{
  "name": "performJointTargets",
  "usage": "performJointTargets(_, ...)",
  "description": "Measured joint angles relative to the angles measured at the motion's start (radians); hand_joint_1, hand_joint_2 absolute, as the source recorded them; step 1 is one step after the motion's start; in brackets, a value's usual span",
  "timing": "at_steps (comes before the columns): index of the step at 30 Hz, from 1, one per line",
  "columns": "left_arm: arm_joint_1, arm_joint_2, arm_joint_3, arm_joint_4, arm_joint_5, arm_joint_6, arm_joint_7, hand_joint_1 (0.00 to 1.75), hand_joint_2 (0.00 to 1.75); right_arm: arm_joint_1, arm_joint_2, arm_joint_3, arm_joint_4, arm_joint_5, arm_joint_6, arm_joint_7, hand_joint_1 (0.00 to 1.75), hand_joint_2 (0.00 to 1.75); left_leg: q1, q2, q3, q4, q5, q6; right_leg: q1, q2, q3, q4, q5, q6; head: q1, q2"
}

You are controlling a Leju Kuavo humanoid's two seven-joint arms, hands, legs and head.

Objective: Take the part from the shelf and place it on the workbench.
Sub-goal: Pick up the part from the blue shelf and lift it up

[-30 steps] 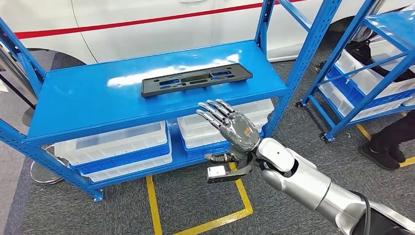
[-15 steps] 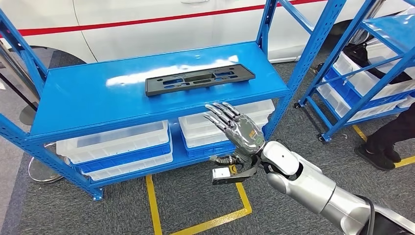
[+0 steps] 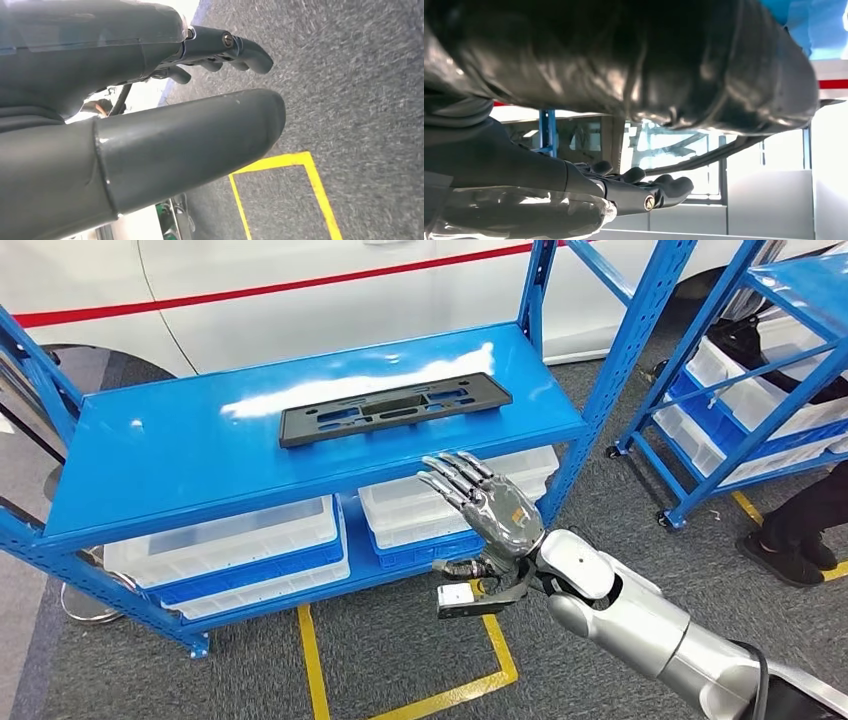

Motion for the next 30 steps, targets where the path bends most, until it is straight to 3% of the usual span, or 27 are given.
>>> performJointTargets(1, 0.001, 0.000, 0.000, 0.000, 0.000, 0.000, 0.000, 0.00, 0.00, 0.001, 0.000, 0.000, 0.000, 0.000, 0.001, 0.000, 0.00, 0.00, 0.003, 0.000, -0.039, 0.057, -0.011, -0.003, 0.000, -0.001, 0.004, 0.000, -0.004, -0.001, 0.000, 0.000)
performJointTargets(2, 0.003, 0.000, 0.000, 0.000, 0.000, 0.000, 0.000, 0.00, 0.00, 0.001, 0.000, 0.000, 0.000, -0.001, 0.003, 0.000, 0.00, 0.00, 0.006, 0.000, -0.065, 0.083, -0.002, -0.006, -0.001, -0.001, 0.008, 0.001, -0.009, 0.001, 0.000, 0.000)
performJointTargets(3, 0.004, 0.000, 0.000, 0.000, 0.000, 0.000, 0.000, 0.00, 0.00, 0.001, 0.000, 0.000, 0.000, -0.001, 0.004, 0.000, 0.00, 0.00, 0.009, 0.000, -0.072, 0.070, 0.029, -0.008, -0.003, 0.000, 0.015, 0.002, -0.014, 0.003, 0.000, 0.000)
performJointTargets(5, 0.006, 0.000, 0.000, 0.000, -0.001, 0.000, 0.000, 0.00, 0.00, 0.001, 0.000, 0.000, 0.000, -0.002, 0.005, -0.001, 0.00, 0.00, 0.014, 0.001, -0.036, -0.049, 0.120, -0.011, -0.008, 0.001, 0.030, 0.006, -0.030, 0.013, 0.000, 0.000)
performJointTargets(7, 0.005, 0.000, 0.000, 0.000, -0.001, 0.000, -0.001, 0.00, 0.00, 0.001, 0.000, 0.000, 0.000, -0.002, 0.006, -0.002, 0.00, 0.00, 0.013, 0.001, 0.004, -0.154, 0.165, -0.008, -0.005, 0.002, 0.035, 0.011, -0.043, 0.027, 0.000, 0.000)
performJointTargets(12, 0.003, 0.000, -0.001, 0.000, -0.001, 0.000, -0.002, 0.00, 0.00, -0.001, 0.000, -0.007, 0.000, -0.005, 0.008, -0.010, 0.00, 0.00, 0.010, 0.000, 0.020, -0.184, 0.153, 0.027, -0.006, 0.001, 0.035, 0.021, -0.061, 0.054, 0.001, 0.000)
performJointTargets(13, 0.003, 0.000, -0.001, 0.000, -0.001, 0.000, -0.002, 0.00, 0.00, -0.001, 0.000, -0.009, 0.000, -0.005, 0.009, -0.011, 0.00, 0.00, 0.011, 0.000, 0.025, -0.187, 0.151, 0.034, -0.006, 0.001, 0.018, 0.057, -0.079, 0.057, 0.002, 0.000)
performJointTargets(15, 0.003, 0.000, -0.001, 0.000, -0.001, 0.000, -0.003, 0.00, 0.00, -0.001, -0.001, -0.011, 0.000, -0.006, 0.009, -0.012, 0.00, 0.00, 0.007, 0.000, 0.032, -0.189, 0.145, 0.044, -0.003, 0.001, -0.057, 0.186, -0.127, 0.057, 0.002, 0.000)
performJointTargets(16, 0.003, 0.000, -0.001, 0.000, -0.001, 0.000, -0.003, 0.00, 0.00, 0.000, -0.001, -0.012, 0.000, -0.006, 0.010, -0.013, 0.00, 0.00, 0.003, 0.000, 0.036, -0.189, 0.140, 0.048, 0.000, 0.001, -0.100, 0.252, -0.145, 0.055, 0.002, 0.000)
performJointTargets(17, 0.003, 0.000, -0.001, 0.000, -0.001, 0.000, -0.004, 0.00, 0.00, 0.002, -0.001, -0.011, 0.000, -0.006, 0.011, -0.013, 0.00, 0.00, -0.001, -0.001, 0.042, -0.189, 0.135, 0.052, 0.002, 0.001, -0.133, 0.292, -0.144, 0.052, 0.002, 0.000)
performJointTargets(18, 0.003, 0.000, -0.001, 0.000, -0.001, 0.000, -0.004, 0.00, 0.00, 0.003, -0.001, -0.011, 0.000, -0.006, 0.011, -0.013, 0.00, 0.00, -0.006, -0.001, 0.050, -0.189, 0.129, 0.054, 0.006, 0.001, -0.148, 0.294, -0.122, 0.046, 0.002, 0.000)
performJointTargets(20, 0.004, -0.001, -0.001, 0.000, -0.001, 0.000, -0.006, 0.00, 0.00, 0.004, -0.003, -0.012, 0.000, -0.007, 0.012, -0.012, 0.00, 0.00, -0.015, -0.003, 0.073, -0.189, 0.115, 0.057, 0.019, 0.001, -0.122, 0.190, -0.028, 0.023, 0.002, 0.000)
performJointTargets(22, 0.004, -0.006, -0.001, -0.001, -0.001, 0.000, -0.008, 0.00, 0.00, 0.004, -0.008, -0.015, 0.000, -0.008, 0.012, -0.012, 0.00, 0.00, -0.020, -0.004, 0.088, -0.191, 0.103, 0.055, 0.034, 0.000, -0.076, 0.075, 0.032, -0.007, 0.002, 0.000)
performJointTargets(24, 0.004, -0.011, -0.002, -0.001, -0.001, 0.000, -0.010, 0.00, 0.00, 0.005, -0.014, -0.018, -0.002, -0.010, 0.012, -0.012, 0.00, 0.00, -0.017, -0.004, 0.090, -0.195, 0.097, 0.047, 0.043, -0.001, -0.057, 0.036, 0.031, -0.023, 0.003, 0.000)
performJointTargets(27, 0.002, -0.011, -0.002, -0.001, -0.001, -0.001, -0.012, 0.00, 0.00, 0.007, -0.019, -0.022, -0.003, -0.016, 0.014, -0.012, 0.00, 0.00, -0.015, 0.000, 0.094, -0.189, 0.085, 0.034, 0.037, -0.001, -0.031, -0.002, 0.029, -0.024, 0.004, 0.000)
performJointTargets(28, 0.002, -0.011, -0.002, -0.001, -0.001, -0.002, -0.013, 0.00, 0.00, 0.007, -0.019, -0.023, -0.003, -0.019, 0.016, -0.012, 0.00, 0.00, -0.015, 0.000, 0.083, -0.161, 0.072, 0.029, 0.030, -0.003, -0.017, -0.015, 0.029, -0.024, 0.003, 0.000)
performJointTargets(30, 0.001, -0.011, -0.002, -0.001, -0.001, -0.003, -0.014, 0.00, 0.00, 0.008, -0.019, -0.025, 0.000, -0.024, 0.022, -0.013, 0.00, 0.00, -0.007, 0.001, 0.021, -0.049, 0.028, 0.015, 0.022, -0.005, 0.003, -0.028, 0.023, -0.022, 0.003, 0.000)
